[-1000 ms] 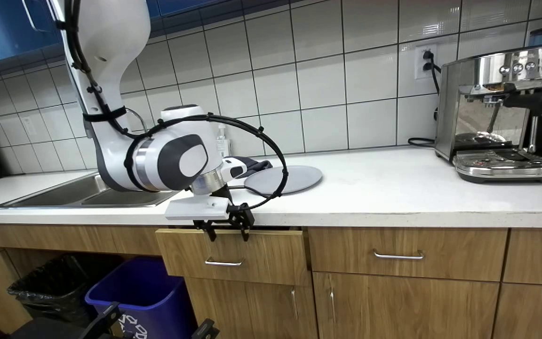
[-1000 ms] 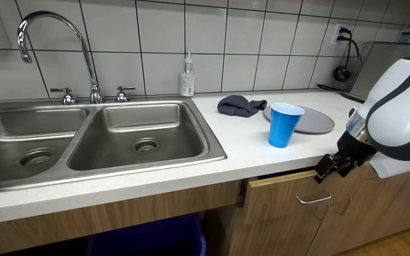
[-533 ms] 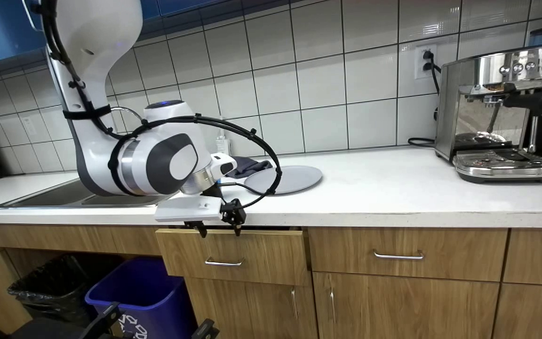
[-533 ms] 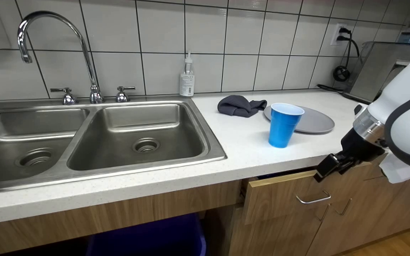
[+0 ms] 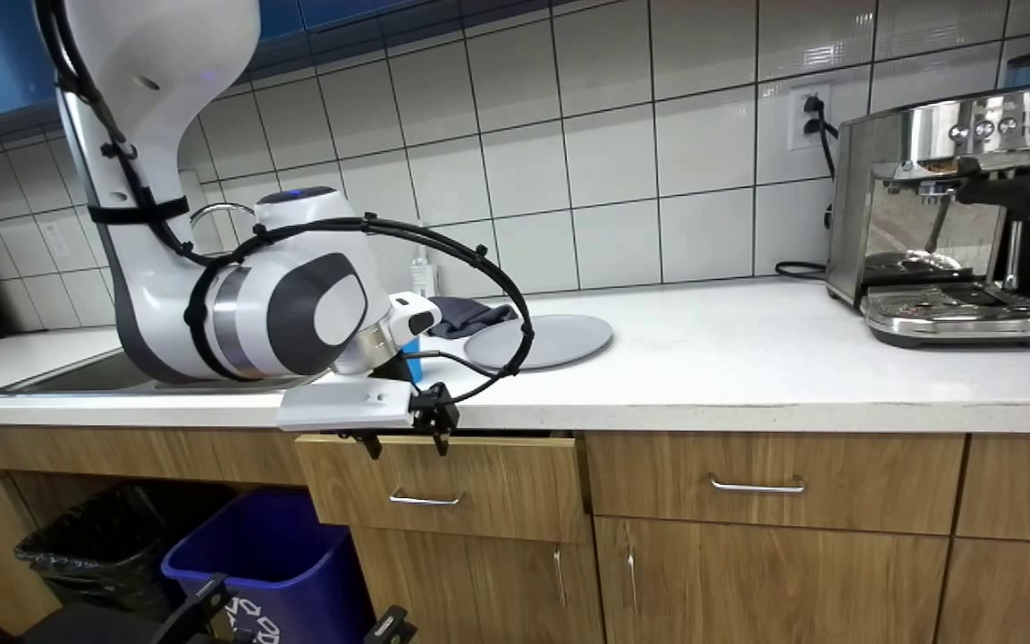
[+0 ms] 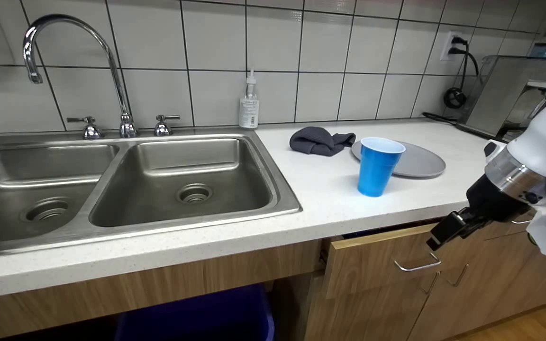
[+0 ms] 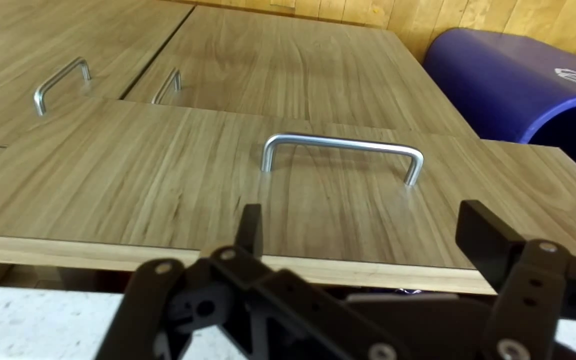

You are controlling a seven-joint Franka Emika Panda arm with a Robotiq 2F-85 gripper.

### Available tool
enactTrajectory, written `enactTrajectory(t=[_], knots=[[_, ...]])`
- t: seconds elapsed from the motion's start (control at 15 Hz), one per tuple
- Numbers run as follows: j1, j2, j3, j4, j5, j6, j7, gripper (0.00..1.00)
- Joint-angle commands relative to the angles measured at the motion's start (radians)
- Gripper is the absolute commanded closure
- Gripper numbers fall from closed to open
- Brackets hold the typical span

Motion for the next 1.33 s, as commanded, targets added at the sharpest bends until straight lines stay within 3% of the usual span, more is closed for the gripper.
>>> enactTrajectory(t=[0.0,0.27,0.8,1.07,1.27], knots=[[-0.026,-0.059,0.019,0.003,-0.022,-0.08,0.051,0.0],[-0.051,-0.137,0.061,-0.017,-0.007,-0.188,0.09,0.0],[-0.194,-0.238,0.307,-0.005,0.13,-0.323,0.057,0.0],[-0.203,-0.305,0.368,-0.006,0.257,-0.351,0.008,0.0],[-0.177,-0.363,0.371,-0.006,0.367,-0.383,-0.047,0.0]])
